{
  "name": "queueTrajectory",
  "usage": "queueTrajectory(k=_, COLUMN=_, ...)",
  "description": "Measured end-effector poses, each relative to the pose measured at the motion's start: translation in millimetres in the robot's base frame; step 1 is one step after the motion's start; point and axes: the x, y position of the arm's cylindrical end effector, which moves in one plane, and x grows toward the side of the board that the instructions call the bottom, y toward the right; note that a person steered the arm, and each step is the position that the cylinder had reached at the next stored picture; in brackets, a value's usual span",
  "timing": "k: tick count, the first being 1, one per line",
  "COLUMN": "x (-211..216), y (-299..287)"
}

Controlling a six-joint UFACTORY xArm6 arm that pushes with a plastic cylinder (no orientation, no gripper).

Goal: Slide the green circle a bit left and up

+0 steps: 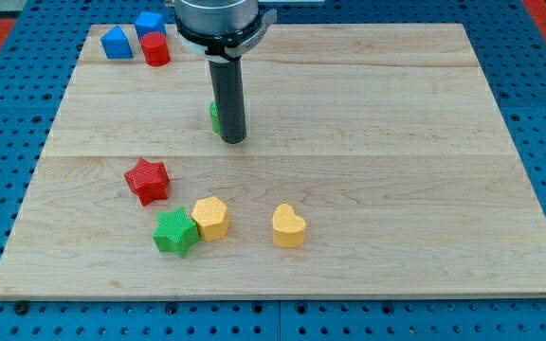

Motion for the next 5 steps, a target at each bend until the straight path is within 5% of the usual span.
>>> queueTrajectory(k=1, x=0, y=-3)
queueTrajectory(k=3, x=-91, y=-23)
queueTrajectory(k=4, x=-109, y=58)
queueTrajectory(k=5, x=-107, y=42)
